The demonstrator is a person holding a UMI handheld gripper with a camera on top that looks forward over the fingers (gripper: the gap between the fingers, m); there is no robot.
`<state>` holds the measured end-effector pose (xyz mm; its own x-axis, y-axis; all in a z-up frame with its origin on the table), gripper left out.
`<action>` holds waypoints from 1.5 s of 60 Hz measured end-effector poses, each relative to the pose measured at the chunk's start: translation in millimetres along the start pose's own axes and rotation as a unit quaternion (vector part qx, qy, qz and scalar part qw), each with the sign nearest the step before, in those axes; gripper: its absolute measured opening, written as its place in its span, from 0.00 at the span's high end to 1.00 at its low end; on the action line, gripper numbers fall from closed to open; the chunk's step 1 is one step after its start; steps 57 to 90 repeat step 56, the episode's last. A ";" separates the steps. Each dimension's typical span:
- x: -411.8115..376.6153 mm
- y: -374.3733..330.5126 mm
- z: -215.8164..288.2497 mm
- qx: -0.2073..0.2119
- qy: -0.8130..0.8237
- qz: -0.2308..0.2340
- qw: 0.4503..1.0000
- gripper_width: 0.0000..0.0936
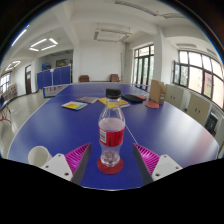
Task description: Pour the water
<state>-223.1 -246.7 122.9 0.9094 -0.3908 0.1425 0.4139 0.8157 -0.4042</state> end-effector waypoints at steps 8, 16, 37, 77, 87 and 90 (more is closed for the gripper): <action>8.8 -66.8 -4.1 -0.003 -0.006 -0.006 1.000 0.08; 27.6 -163.5 -12.3 -0.007 -0.012 -0.006 1.000 0.10; 67.4 -351.3 -50.2 -0.007 -0.045 -0.003 0.999 0.09; 100.1 -389.2 -56.6 0.010 -0.050 -0.018 0.999 0.09; 100.1 -389.2 -56.6 0.010 -0.050 -0.018 0.999 0.09; 100.1 -389.2 -56.6 0.010 -0.050 -0.018 0.999 0.09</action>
Point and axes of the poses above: the point between the fingertips, and its own axes, seen from behind it with the camera up: x to the right, z up, y forward, the way the camera looks, the point moved 2 cm from there along -y, backward, against the way the camera looks, and after that the axes turned 13 degrees about -z, right-handed, at the moved point
